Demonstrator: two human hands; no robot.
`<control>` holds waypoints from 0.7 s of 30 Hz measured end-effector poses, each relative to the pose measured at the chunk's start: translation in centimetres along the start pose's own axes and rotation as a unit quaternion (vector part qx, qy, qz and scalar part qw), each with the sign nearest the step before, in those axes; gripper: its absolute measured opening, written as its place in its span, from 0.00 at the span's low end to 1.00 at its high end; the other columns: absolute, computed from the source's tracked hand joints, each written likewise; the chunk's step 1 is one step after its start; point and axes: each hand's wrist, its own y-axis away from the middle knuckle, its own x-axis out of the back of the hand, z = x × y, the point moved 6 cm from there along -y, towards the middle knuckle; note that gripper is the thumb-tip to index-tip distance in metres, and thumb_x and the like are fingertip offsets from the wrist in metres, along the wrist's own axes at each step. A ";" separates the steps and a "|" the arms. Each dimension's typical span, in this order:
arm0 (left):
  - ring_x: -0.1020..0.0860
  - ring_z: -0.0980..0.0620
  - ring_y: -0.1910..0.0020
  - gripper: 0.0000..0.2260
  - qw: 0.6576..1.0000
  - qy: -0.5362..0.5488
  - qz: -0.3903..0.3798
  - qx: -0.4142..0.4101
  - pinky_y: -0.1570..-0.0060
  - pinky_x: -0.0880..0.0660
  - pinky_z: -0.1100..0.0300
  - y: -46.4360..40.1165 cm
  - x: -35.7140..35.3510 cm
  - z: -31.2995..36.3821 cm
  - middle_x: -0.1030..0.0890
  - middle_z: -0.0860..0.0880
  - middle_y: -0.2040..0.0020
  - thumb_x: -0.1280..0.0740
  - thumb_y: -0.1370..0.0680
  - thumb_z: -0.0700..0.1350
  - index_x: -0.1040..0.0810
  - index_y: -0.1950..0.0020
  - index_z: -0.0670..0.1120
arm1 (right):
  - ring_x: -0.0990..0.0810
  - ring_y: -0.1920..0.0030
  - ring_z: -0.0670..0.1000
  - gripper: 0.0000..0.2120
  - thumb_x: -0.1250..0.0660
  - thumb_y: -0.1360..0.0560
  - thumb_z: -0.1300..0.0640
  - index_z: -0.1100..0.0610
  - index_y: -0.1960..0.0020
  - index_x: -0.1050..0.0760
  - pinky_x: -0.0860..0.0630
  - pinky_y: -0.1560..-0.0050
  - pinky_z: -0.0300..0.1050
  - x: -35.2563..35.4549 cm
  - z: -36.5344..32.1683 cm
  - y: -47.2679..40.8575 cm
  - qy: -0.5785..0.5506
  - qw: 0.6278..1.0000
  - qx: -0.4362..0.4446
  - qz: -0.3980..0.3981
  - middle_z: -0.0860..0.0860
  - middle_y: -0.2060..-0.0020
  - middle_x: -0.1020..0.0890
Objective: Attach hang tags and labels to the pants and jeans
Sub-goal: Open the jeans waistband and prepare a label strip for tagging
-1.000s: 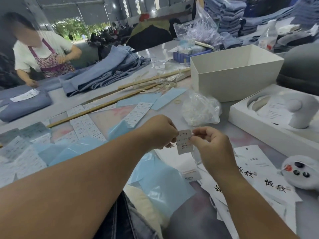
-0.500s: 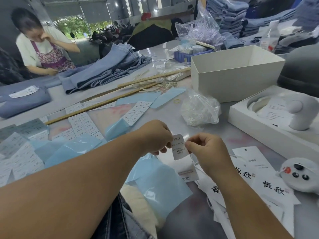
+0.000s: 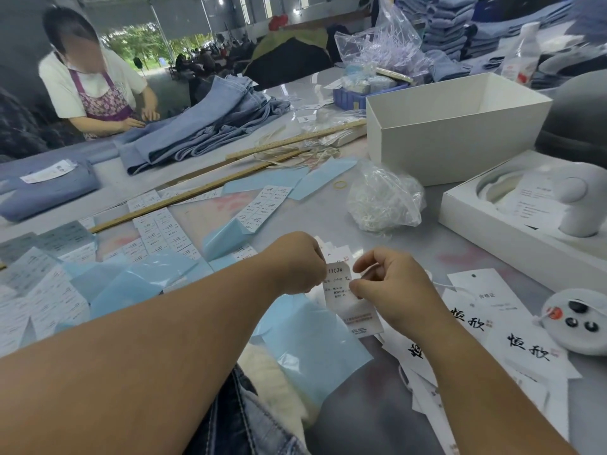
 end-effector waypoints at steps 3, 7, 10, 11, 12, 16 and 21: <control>0.19 0.46 0.50 0.06 1.000 -0.021 0.011 -0.010 0.64 0.26 0.61 -0.1 -0.1 -0.1 0.18 0.47 0.53 0.35 0.22 0.39 0.19 0.49 0.45 | 0.26 0.71 0.41 0.08 0.29 0.30 0.62 0.49 0.61 0.24 0.27 0.66 0.39 -0.1 0.0 0.0 0.022 1.000 0.017 0.003 0.46 0.71 0.21; 0.19 0.47 0.51 0.07 0.999 -0.037 0.008 -0.015 0.62 0.25 0.60 -0.2 -0.4 -0.2 0.20 0.49 0.56 0.36 0.22 0.40 0.19 0.49 0.46 | 0.25 0.69 0.43 0.09 0.30 0.30 0.62 0.49 0.61 0.24 0.29 0.67 0.39 -0.2 0.0 0.0 0.055 0.998 0.034 0.006 0.46 0.69 0.21; 0.19 0.46 0.51 0.07 0.998 -0.052 0.003 -0.019 0.61 0.25 0.60 -0.3 -0.6 -0.2 0.21 0.50 0.59 0.36 0.22 0.39 0.19 0.49 0.46 | 0.25 0.68 0.43 0.08 0.30 0.30 0.62 0.49 0.60 0.24 0.31 0.70 0.34 -0.4 0.0 0.1 0.072 0.997 0.041 0.000 0.46 0.67 0.21; 0.19 0.46 0.51 0.07 0.998 -0.056 -0.001 -0.020 0.60 0.25 0.60 -0.3 -0.7 -0.2 0.21 0.50 0.58 0.36 0.22 0.39 0.19 0.49 0.46 | 0.25 0.68 0.42 0.08 0.30 0.30 0.62 0.49 0.60 0.24 0.32 0.71 0.31 -0.4 0.0 0.1 0.075 0.996 0.044 -0.001 0.46 0.68 0.21; 0.19 0.46 0.51 0.07 0.998 -0.058 -0.004 -0.020 0.61 0.25 0.60 -0.3 -0.8 -0.2 0.21 0.51 0.58 0.36 0.22 0.39 0.20 0.49 0.46 | 0.25 0.69 0.41 0.09 0.31 0.30 0.62 0.48 0.60 0.24 0.33 0.72 0.30 -0.4 0.0 0.1 0.078 0.996 0.046 0.000 0.46 0.68 0.21; 0.19 0.47 0.51 0.08 0.998 -0.060 -0.012 -0.021 0.64 0.26 0.63 -0.4 -0.9 -0.3 0.23 0.53 0.60 0.36 0.22 0.38 0.20 0.48 0.47 | 0.25 0.68 0.43 0.09 0.31 0.30 0.61 0.48 0.61 0.25 0.32 0.70 0.34 -0.4 -0.1 0.1 0.091 0.994 0.053 0.003 0.46 0.67 0.21; 0.20 0.49 0.53 0.08 0.997 -0.069 -0.023 -0.017 0.65 0.28 0.65 -0.4 -1.1 -0.3 0.23 0.54 0.59 0.35 0.22 0.39 0.20 0.45 0.47 | 0.25 0.67 0.42 0.08 0.31 0.30 0.61 0.48 0.60 0.25 0.32 0.69 0.35 -0.4 -0.1 0.0 0.105 0.993 0.060 0.003 0.45 0.67 0.21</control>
